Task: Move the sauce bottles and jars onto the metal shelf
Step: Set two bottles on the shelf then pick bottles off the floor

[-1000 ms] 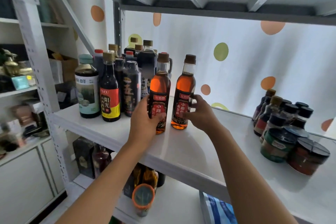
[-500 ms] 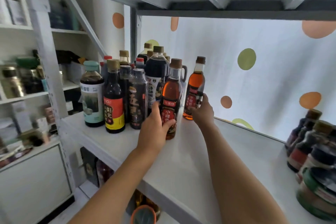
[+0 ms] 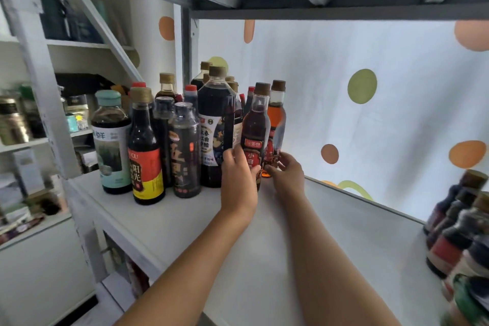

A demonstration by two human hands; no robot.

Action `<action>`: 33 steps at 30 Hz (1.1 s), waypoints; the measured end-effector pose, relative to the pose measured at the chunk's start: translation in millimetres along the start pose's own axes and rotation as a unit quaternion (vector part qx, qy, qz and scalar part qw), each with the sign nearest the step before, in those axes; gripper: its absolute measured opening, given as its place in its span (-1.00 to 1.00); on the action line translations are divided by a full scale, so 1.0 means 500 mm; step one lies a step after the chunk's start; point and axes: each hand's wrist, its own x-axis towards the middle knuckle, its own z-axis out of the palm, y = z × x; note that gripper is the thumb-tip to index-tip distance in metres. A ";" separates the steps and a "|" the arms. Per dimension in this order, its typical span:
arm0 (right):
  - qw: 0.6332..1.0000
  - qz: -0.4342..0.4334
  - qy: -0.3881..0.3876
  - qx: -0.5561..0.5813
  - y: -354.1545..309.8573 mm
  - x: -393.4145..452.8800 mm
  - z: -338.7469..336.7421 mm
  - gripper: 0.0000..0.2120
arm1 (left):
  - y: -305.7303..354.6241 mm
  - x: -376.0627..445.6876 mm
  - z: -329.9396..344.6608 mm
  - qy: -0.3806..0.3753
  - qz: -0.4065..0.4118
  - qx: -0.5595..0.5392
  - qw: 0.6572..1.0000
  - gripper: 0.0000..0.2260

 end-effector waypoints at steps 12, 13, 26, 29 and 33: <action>1.000 0.011 0.017 0.011 0.013 0.012 0.002 -0.59 | -0.009 0.034 0.052 -0.026 -0.004 0.003 1.000 -0.46; 1.000 0.010 0.019 0.006 0.014 0.013 0.002 -0.59 | -0.011 0.034 0.053 -0.029 0.000 0.013 1.000 -0.45; 0.999 0.009 0.012 -0.035 0.003 0.002 -0.003 -0.61 | -0.019 -0.020 0.006 -0.164 -0.056 0.102 0.980 -0.71; 0.997 0.024 0.021 -0.070 -0.011 -0.011 -0.010 -0.55 | -0.020 -0.029 -0.037 -0.199 -0.050 0.122 0.971 -0.79; 0.979 0.067 0.040 -0.187 -0.032 -0.063 -0.040 -0.50 | -0.048 -0.051 -0.124 -0.316 -0.006 0.168 0.934 -0.77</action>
